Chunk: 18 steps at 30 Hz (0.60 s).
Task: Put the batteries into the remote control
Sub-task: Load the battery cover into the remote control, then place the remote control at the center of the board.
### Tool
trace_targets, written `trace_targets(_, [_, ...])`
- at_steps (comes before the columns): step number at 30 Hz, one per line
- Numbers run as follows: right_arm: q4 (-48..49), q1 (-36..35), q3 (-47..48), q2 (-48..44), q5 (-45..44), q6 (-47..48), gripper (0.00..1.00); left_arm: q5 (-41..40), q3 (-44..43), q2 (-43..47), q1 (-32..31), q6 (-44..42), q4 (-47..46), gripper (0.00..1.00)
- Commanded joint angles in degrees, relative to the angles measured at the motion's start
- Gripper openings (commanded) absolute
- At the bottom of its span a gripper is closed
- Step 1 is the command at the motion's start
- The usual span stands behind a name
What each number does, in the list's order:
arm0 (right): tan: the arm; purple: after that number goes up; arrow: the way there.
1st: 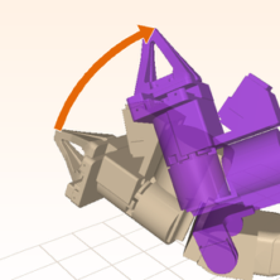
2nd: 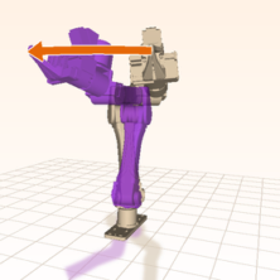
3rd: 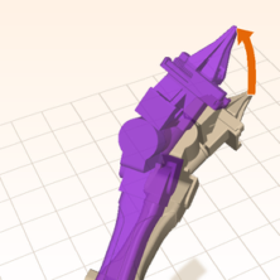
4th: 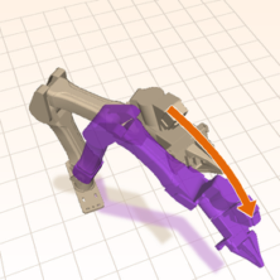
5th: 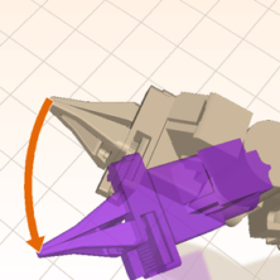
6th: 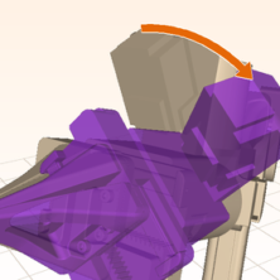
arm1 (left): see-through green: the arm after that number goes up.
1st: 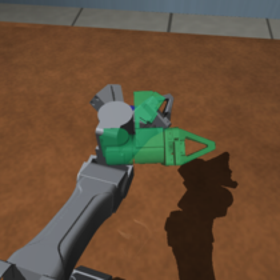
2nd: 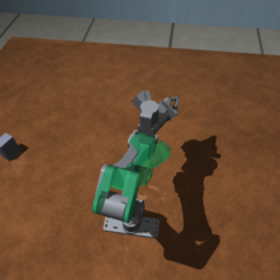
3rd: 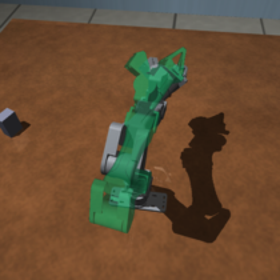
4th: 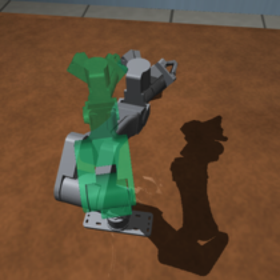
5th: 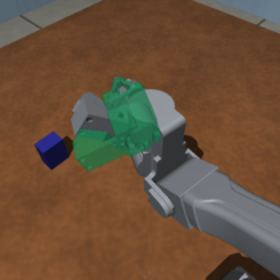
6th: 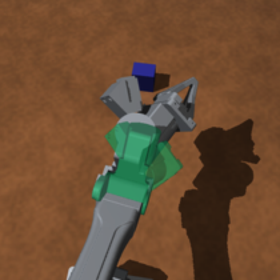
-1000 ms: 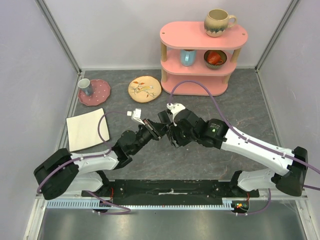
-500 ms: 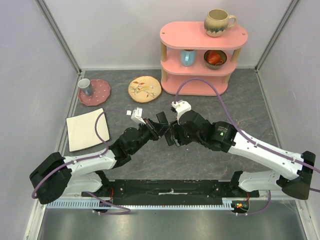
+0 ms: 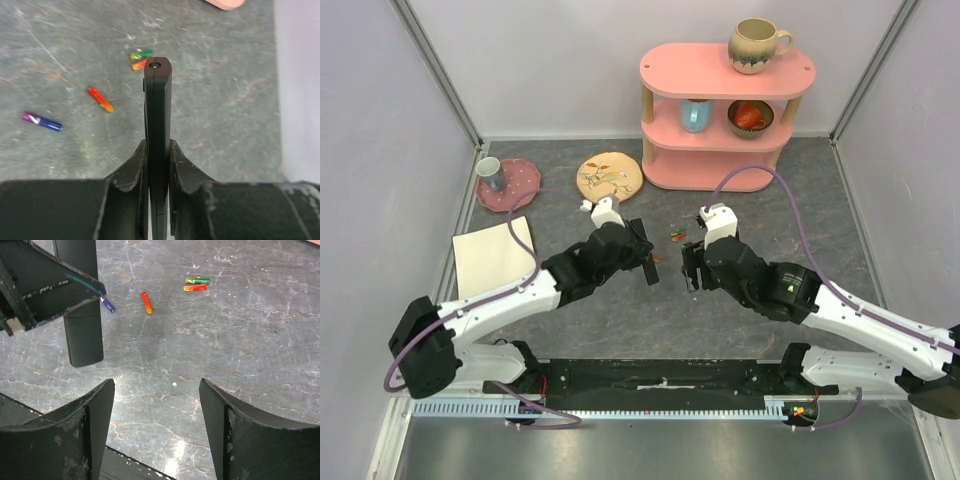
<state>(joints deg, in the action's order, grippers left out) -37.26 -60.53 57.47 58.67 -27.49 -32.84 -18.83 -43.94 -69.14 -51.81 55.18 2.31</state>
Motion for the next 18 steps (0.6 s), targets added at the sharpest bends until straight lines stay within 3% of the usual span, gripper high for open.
trace_targets(1, [1.1, 0.1, -2.3, -2.3, -5.6, -2.2, 0.75, -10.3, -12.7, -6.4, 0.7, -6.7, 25.4, 0.02])
trace_targets(9, [1.7, 0.0, -5.4, -5.8, -4.5, -3.3, 0.75, -12.2, -27.1, -28.3, 8.3, -15.4, 43.0, 0.02])
trace_targets(18, [4.6, 0.0, -10.9, -12.1, -2.1, -3.6, 0.75, -19.0, -40.0, -40.5, 11.7, -20.3, 51.7, 0.02])
